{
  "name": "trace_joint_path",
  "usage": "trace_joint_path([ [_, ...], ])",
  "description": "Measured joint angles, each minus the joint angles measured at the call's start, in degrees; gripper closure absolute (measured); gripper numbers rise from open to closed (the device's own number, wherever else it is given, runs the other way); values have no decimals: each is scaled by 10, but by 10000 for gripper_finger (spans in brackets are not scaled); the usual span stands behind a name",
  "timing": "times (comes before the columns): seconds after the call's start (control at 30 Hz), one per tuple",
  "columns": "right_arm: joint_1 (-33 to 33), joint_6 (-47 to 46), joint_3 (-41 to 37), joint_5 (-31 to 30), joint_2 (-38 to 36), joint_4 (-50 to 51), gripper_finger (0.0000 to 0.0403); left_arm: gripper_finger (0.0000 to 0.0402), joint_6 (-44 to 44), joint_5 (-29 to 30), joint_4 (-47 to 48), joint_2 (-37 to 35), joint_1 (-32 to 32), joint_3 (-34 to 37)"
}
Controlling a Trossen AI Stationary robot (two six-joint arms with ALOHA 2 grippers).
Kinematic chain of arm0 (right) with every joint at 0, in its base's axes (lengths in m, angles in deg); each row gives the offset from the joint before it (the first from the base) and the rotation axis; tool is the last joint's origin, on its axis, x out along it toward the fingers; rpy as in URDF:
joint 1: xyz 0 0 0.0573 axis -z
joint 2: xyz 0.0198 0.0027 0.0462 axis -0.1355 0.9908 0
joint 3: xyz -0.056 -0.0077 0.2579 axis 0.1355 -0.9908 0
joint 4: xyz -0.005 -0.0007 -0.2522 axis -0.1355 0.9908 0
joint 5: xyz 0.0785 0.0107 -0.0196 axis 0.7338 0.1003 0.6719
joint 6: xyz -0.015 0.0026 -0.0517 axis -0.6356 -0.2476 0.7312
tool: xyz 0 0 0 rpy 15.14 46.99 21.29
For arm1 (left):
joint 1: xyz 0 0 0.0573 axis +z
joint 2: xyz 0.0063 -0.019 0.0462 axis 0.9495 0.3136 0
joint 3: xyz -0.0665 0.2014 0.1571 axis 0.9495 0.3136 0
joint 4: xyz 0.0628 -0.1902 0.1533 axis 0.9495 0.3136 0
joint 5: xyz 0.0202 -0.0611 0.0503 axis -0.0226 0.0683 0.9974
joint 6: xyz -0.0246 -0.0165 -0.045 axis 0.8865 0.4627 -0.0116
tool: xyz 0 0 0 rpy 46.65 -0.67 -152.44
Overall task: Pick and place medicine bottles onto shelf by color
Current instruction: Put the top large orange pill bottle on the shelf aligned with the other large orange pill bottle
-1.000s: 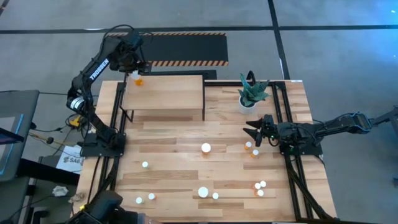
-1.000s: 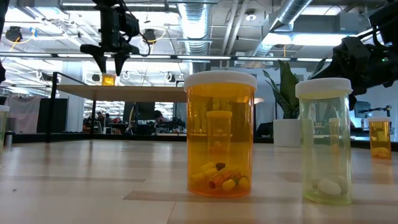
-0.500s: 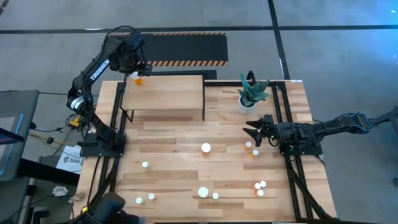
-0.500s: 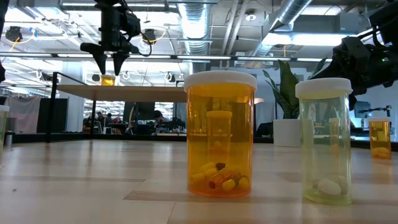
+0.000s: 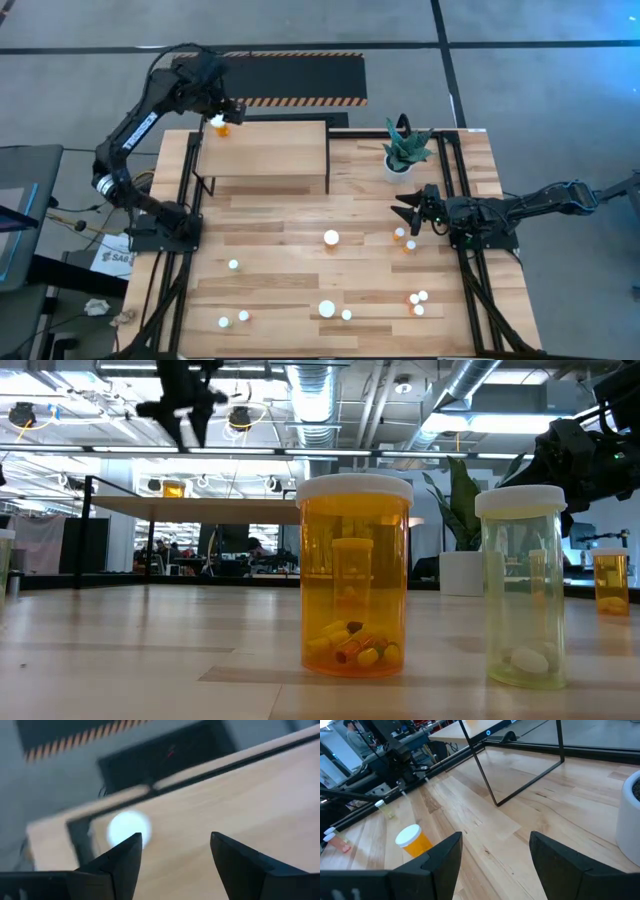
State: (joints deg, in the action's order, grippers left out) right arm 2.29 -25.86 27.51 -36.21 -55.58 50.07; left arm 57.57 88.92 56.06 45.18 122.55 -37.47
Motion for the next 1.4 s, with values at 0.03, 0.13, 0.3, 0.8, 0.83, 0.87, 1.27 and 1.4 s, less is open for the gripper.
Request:
trace_joint_path([
  [0.03,0,0,0,0,0,0,147,179,-11,0,-13,-7,-19,0],
  [0.13,0,0,0,0,0,0,147,179,-51,2,-45,-14,-81,0],
  [0.3,0,0,0,0,0,0,147,179,-106,-1,-106,-11,-182,31],
  [0.8,0,0,0,0,0,0,147,179,10,30,-456,-27,-459,275],
  [0.83,0,0,0,0,0,0,147,179,23,40,-482,-27,-479,288],
  [0.87,0,0,0,0,0,0,147,179,36,51,-514,-27,-501,303],
  [1.27,0,0,0,0,0,4,147,179,8,245,-867,26,-678,496],
  [1.4,0,0,0,0,0,11,147,179,-3,262,-899,83,-689,503],
])
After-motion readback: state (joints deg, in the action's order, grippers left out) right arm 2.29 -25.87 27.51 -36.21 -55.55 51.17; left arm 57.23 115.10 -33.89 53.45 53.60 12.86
